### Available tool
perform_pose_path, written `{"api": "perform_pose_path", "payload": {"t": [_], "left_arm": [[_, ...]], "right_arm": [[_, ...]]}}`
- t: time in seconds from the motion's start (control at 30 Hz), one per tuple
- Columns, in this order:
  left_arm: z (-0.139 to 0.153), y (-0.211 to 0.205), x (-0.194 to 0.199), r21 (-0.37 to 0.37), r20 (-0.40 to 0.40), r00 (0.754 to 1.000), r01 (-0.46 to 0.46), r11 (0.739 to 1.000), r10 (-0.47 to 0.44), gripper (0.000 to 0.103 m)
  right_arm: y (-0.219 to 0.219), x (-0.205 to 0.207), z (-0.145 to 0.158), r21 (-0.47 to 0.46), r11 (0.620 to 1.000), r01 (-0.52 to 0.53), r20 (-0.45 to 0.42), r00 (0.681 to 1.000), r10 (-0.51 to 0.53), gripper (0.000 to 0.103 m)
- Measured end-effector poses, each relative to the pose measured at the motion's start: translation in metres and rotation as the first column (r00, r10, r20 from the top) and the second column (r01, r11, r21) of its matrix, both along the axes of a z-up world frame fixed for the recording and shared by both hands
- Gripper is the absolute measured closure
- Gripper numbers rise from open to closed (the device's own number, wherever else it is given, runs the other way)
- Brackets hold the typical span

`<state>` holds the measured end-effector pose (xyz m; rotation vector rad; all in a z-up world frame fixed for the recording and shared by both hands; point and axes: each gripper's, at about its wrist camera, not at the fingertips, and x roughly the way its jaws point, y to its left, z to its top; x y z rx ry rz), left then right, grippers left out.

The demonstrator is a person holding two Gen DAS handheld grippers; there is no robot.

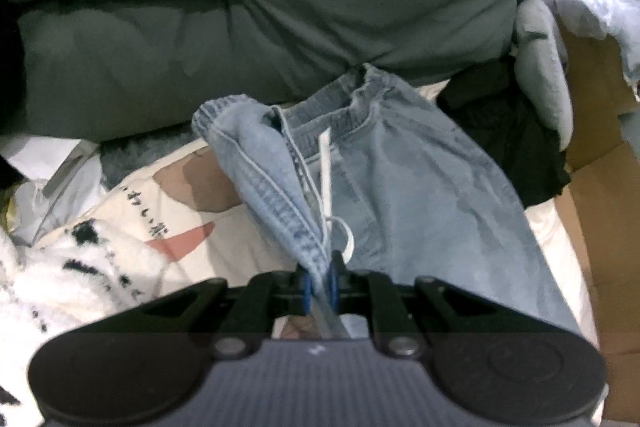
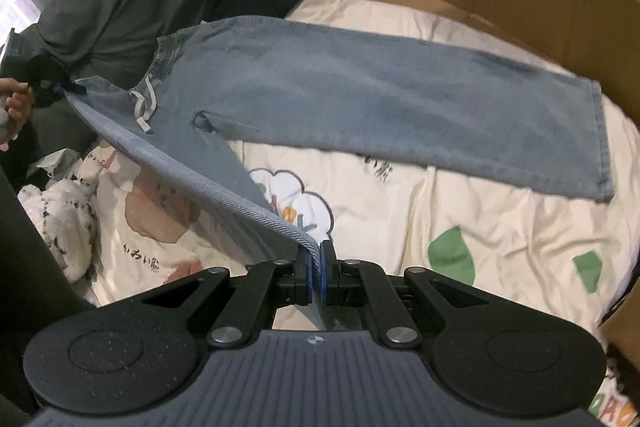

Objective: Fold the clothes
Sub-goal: 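Lift the jeans leg edge with the right gripper while the left gripper grasps the waistband edge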

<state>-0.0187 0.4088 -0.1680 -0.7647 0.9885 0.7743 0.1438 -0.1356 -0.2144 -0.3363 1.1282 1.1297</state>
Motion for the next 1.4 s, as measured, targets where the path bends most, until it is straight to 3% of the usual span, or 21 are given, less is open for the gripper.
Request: {"api": "perform_pose_path", "payload": {"t": [0.23, 0.67, 0.83, 1.4], "left_arm": [[0.009, -0.001, 0.028, -0.019, 0.066, 0.997, 0.032, 0.999, -0.030, 0.094], [0.016, 0.005, 0.059, -0.026, 0.062, 0.998, 0.031, 0.999, -0.029, 0.094], [0.018, 0.008, 0.070, -0.029, 0.059, 0.998, 0.025, 0.999, -0.023, 0.095], [0.002, 0.006, 0.130, -0.017, 0.096, 0.994, 0.059, 0.998, -0.057, 0.095]], "right_arm": [[0.008, 0.014, 0.024, -0.023, 0.999, 0.029, 0.053, 0.998, -0.028, 0.102], [0.031, 0.018, 0.063, -0.070, 0.998, -0.006, 0.148, 0.989, 0.016, 0.102], [0.032, 0.032, 0.059, -0.015, 1.000, 0.022, 0.137, 0.990, -0.019, 0.102], [0.053, 0.096, 0.027, 0.043, 0.997, 0.058, 0.161, 0.985, -0.064, 0.102]]}}
